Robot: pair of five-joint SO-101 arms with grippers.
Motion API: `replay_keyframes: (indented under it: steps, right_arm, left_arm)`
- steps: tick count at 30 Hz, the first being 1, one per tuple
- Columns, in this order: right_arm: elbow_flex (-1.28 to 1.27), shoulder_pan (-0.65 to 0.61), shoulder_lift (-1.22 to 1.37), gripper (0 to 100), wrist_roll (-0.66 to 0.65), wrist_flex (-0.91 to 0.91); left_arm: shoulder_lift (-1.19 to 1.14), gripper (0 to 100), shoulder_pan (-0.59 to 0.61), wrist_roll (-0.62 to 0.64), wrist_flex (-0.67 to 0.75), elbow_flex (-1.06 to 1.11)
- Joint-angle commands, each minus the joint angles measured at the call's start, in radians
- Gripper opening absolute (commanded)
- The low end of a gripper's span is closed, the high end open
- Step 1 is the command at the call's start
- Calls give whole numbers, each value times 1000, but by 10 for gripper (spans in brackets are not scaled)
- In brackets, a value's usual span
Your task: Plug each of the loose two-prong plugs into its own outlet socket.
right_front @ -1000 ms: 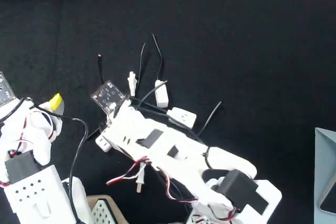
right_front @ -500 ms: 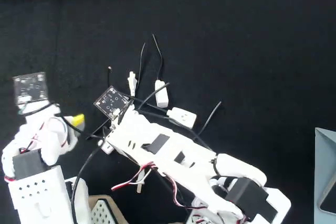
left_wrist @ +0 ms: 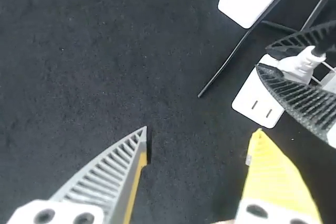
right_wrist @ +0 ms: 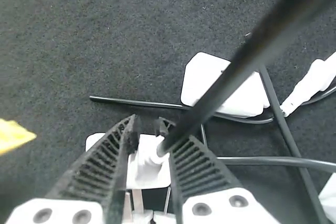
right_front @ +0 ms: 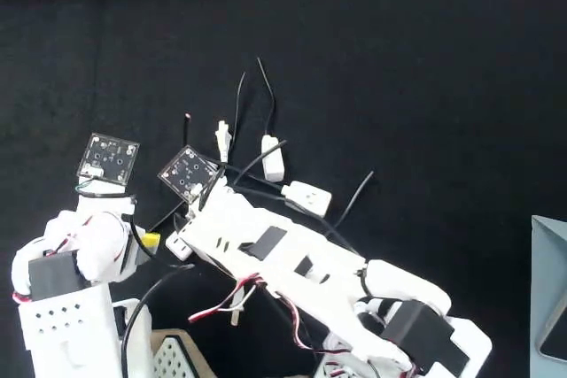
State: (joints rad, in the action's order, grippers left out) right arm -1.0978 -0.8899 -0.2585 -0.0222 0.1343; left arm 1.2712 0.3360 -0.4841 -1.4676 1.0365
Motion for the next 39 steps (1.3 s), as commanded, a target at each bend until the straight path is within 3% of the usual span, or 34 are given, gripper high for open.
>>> replay_keyframes:
  steps: [1, 12, 23, 39]
  right_arm:
    - [-24, -20, -1, 11, -11, 32]
    - [35, -49, 1, 11, -6, 38]
    - [99, -57, 139, 11, -9, 40]
    - [53, -57, 41, 11, -9, 144]
  left_arm:
    - [12, 299, -5, -11, 0, -27]
    - [12, 299, -5, 75, 48, -27]
    - [11, 299, -5, 75, 43, -27]
    - [11, 299, -5, 72, 43, -27]
